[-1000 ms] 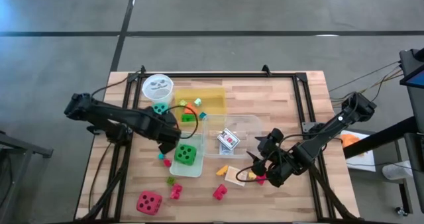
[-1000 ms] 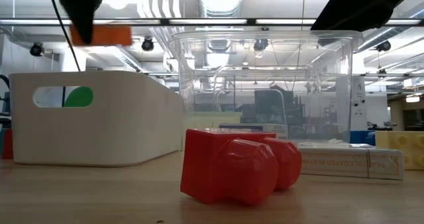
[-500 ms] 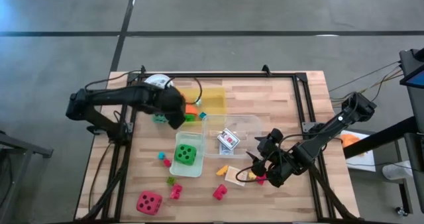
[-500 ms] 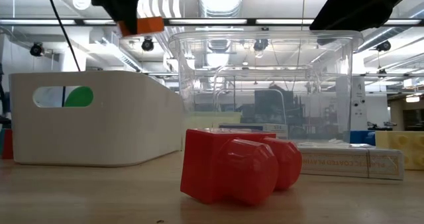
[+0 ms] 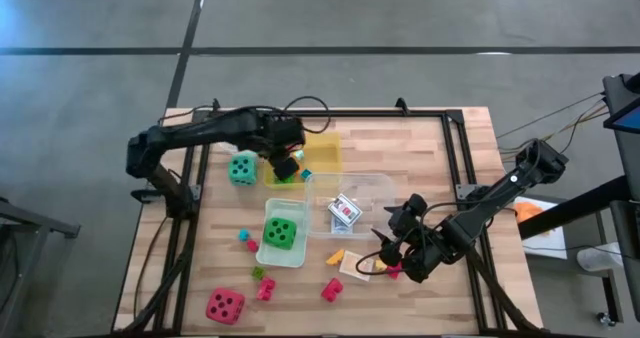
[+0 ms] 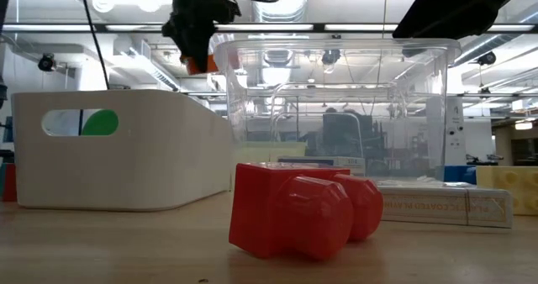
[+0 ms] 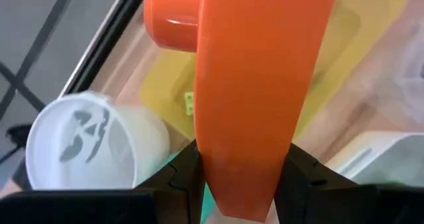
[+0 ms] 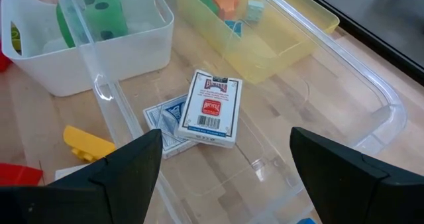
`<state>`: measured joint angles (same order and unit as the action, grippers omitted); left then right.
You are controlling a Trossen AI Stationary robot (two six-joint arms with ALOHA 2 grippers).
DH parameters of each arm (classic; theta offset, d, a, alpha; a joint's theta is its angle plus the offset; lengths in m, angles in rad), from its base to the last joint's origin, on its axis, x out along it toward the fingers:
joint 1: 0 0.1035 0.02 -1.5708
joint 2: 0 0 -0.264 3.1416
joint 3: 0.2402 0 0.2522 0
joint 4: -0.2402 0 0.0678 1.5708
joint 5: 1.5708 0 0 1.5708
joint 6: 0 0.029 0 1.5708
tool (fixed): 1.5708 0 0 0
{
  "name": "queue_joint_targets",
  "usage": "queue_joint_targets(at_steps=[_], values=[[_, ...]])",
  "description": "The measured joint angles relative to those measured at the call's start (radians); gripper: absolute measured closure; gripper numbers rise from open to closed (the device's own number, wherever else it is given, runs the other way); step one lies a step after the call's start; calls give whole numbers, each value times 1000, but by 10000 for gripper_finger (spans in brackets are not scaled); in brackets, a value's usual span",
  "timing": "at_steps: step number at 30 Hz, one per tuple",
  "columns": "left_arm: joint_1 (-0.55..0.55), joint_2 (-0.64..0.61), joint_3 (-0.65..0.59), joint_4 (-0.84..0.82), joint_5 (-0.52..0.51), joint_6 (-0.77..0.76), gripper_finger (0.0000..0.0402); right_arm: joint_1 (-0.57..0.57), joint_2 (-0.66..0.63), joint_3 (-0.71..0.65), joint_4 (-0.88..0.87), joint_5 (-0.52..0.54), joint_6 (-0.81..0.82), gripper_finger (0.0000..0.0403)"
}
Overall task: Pick & Place Toys
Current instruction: Put the orange game piece into the yellow bin
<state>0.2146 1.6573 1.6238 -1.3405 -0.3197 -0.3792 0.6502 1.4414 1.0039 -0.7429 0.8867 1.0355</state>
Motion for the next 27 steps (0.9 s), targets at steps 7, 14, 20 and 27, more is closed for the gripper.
queue_joint_targets(at_steps=[7,14,20,27], values=[[33,71,55,34,36,104,284,0,0,0,0,-2,-7,78],[103,154,54,45,40,148,284,0,0,-1,0,-6,-7,78],[131,209,28,68,84,227,284,0,0,-2,0,-6,-7,78],[143,212,-122,163,78,249,284,0,0,-2,1,-9,-5,78]])
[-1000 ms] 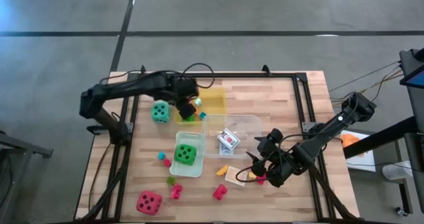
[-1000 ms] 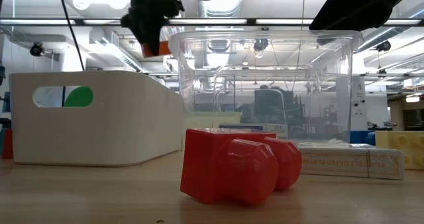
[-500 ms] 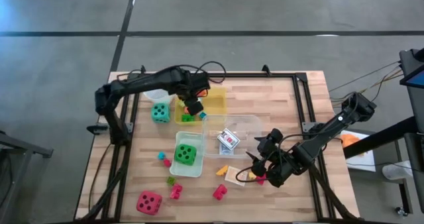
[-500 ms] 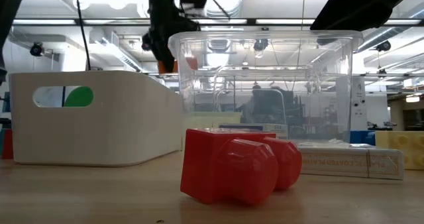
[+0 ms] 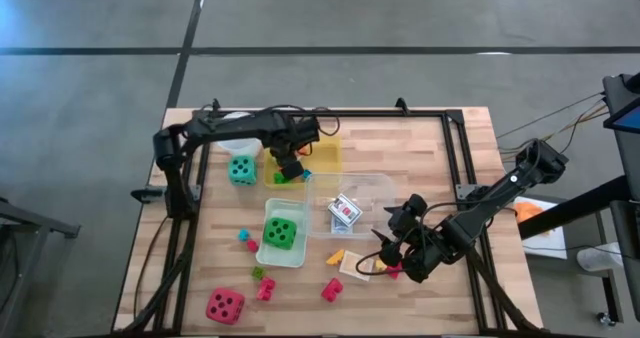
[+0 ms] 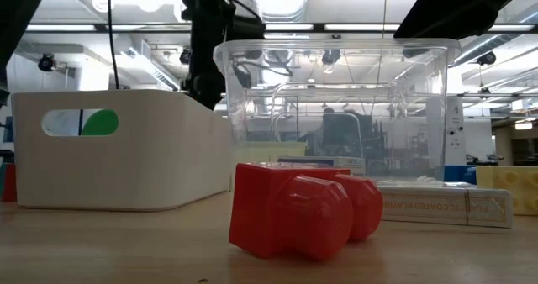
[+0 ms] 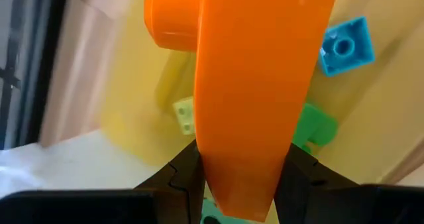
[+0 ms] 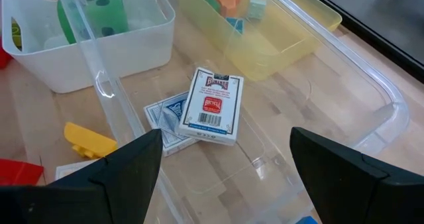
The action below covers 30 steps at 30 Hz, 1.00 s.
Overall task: Pick & Place Toys
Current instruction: Put the orange game piece into the yellow bin
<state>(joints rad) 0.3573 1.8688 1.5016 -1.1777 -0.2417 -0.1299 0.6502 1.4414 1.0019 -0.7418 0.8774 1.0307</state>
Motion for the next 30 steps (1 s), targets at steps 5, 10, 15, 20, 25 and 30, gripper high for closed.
queue_joint_targets(at_steps=[5,10,15,20,25,30], values=[[7,0,-87,114,22,3,284,0,0,0,0,0,-2,78],[7,0,-142,164,30,3,284,0,0,0,1,1,-2,78],[10,0,-189,184,37,3,284,0,0,0,1,1,-2,78],[8,-2,-227,214,63,0,284,0,0,0,2,1,-2,78],[9,-5,-239,227,73,-1,284,0,0,0,2,1,-2,78],[9,-5,-240,232,75,-1,284,0,0,0,2,2,-2,78]])
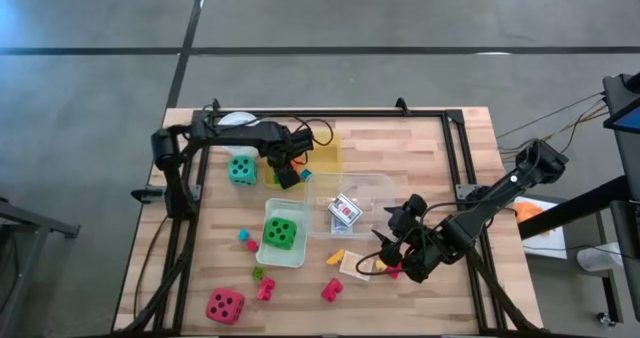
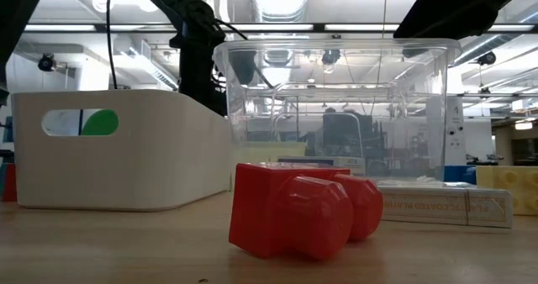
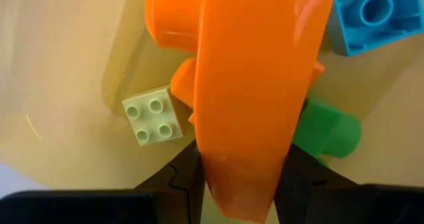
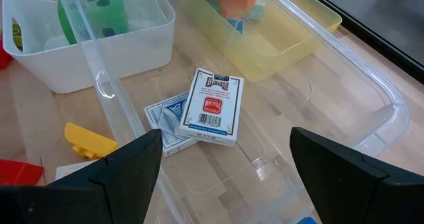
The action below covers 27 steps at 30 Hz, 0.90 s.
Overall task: Pick & Place Toys
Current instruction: Put the orange game piece into the yellow bin, then put the red dice into the white bin
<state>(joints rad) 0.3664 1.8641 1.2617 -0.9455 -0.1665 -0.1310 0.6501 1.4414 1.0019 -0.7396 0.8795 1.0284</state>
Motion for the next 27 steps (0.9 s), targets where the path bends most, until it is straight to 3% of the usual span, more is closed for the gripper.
queue_joint_targets(at_steps=[11,21,24,27], values=[[-1,1,-1,2,3,-34,279,0,0,0,-1,1,0,78],[-2,6,-4,-5,6,-60,64,0,0,0,-1,1,0,78],[-2,6,-3,-15,6,-60,23,0,0,0,-1,0,0,78],[-2,6,-3,-28,6,-59,7,0,0,0,-1,0,0,78]])
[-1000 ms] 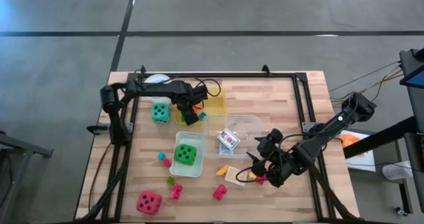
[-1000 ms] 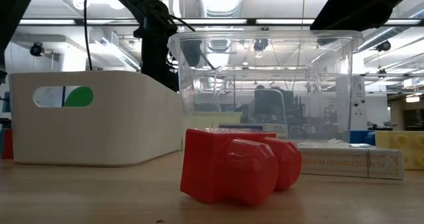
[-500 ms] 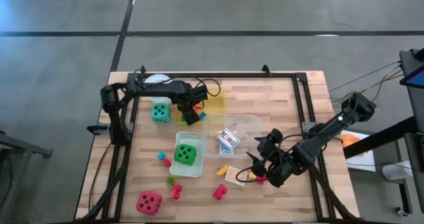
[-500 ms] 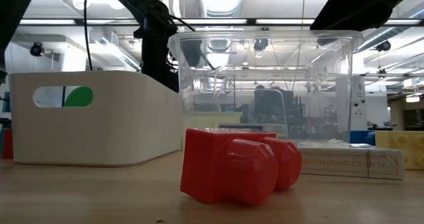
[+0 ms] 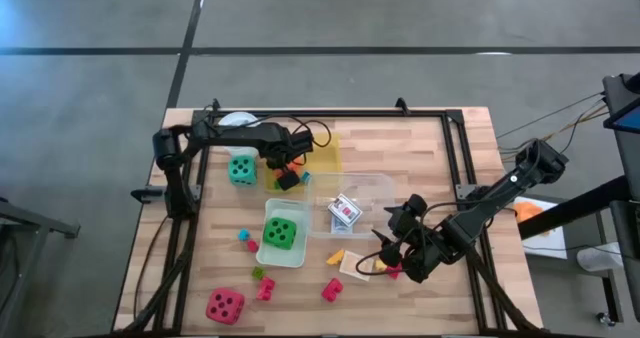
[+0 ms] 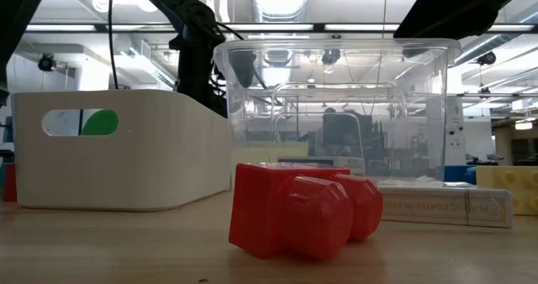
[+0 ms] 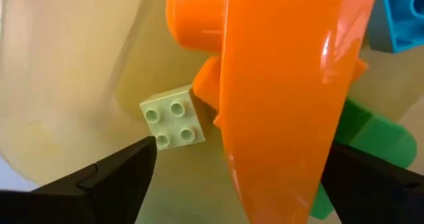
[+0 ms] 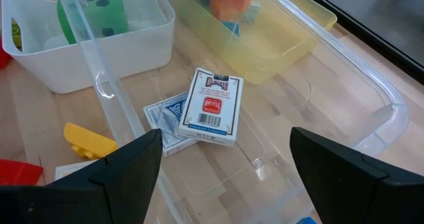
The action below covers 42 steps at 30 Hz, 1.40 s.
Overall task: Pick & Place Toys
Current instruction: Put the red dice into the white bin
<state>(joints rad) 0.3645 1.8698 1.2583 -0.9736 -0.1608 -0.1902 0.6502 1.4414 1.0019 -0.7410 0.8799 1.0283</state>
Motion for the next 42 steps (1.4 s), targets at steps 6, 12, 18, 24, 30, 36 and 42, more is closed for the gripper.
queue_joint_targets(at_steps=[6,12,18,24,30,36,42], values=[[0,-1,4,-23,0,0,33,0,0,0,0,0,0,78],[-3,-3,58,-66,-3,-17,45,0,0,0,0,-1,0,78],[-18,-3,133,-131,-3,-67,45,0,0,0,0,-2,0,78],[-47,-8,193,-199,-3,-80,45,0,0,0,-1,-17,0,78],[-91,-65,195,-222,-3,-66,45,0,0,0,-1,-23,0,78],[-142,-164,195,-237,-40,-82,45,0,0,0,-1,-25,0,78],[-237,-249,195,-316,-152,-100,45,0,0,0,0,-25,0,78]])
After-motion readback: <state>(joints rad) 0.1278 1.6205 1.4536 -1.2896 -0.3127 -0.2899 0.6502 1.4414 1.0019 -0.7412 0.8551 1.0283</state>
